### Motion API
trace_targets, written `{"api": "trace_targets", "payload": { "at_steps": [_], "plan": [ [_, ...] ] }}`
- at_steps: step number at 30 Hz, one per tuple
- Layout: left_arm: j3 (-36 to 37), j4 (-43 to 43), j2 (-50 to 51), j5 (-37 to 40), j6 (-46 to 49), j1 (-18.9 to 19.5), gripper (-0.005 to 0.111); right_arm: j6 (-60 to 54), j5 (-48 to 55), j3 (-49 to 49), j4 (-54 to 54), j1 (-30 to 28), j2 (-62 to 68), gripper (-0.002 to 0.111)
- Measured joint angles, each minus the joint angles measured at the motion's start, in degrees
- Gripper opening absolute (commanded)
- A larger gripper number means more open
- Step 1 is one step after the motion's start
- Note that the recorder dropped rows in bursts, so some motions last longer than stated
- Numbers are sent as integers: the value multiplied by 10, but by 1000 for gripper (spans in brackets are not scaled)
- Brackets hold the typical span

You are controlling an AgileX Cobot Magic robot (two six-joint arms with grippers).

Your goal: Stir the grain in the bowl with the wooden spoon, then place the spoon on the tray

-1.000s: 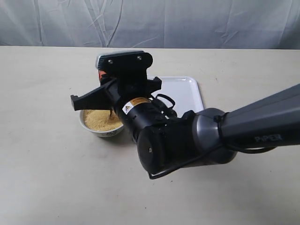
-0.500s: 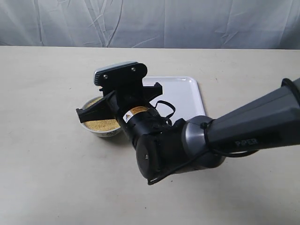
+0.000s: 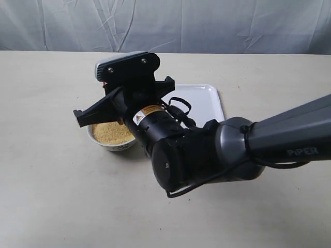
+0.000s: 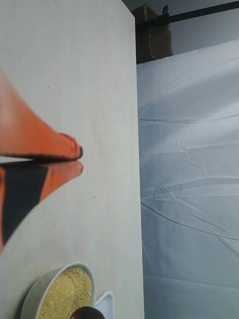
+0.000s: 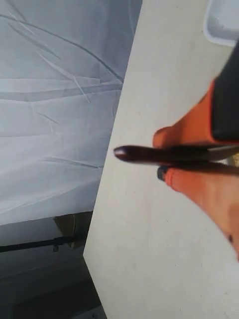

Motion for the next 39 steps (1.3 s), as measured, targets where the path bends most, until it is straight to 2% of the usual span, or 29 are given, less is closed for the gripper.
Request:
{"api": "trace_targets", "payload": {
  "at_steps": [7, 10, 13, 18, 22, 24, 28, 31, 34, 39],
  "plan": [
    [0, 0, 0, 0, 0, 0, 0, -6, 41, 0, 22, -4, -52, -1],
    [0, 0, 0, 0, 0, 0, 0, -10, 100, 0, 21, -31, -95, -1],
    [0, 0, 0, 0, 0, 0, 0, 0, 217, 0, 21, -95, -134, -1],
    [0, 0, 0, 0, 0, 0, 0, 45, 434, -3, 28, -244, -167, -1],
    [0, 0, 0, 0, 0, 0, 0, 51, 626, -51, 52, -365, -156, -1],
    [0, 0, 0, 0, 0, 0, 0, 26, 702, -87, 81, -410, -136, -1],
    [0, 0, 0, 0, 0, 0, 0, -100, 871, -160, 206, -483, -70, -1],
    [0, 0, 0, 0, 0, 0, 0, -173, 926, -183, 283, -503, -20, -1],
    [0, 0, 0, 0, 0, 0, 0, -222, 930, -189, 336, -506, 29, -1],
    [0, 0, 0, 0, 0, 0, 0, -262, 961, -204, 430, -506, 121, -1]
  ]
}}
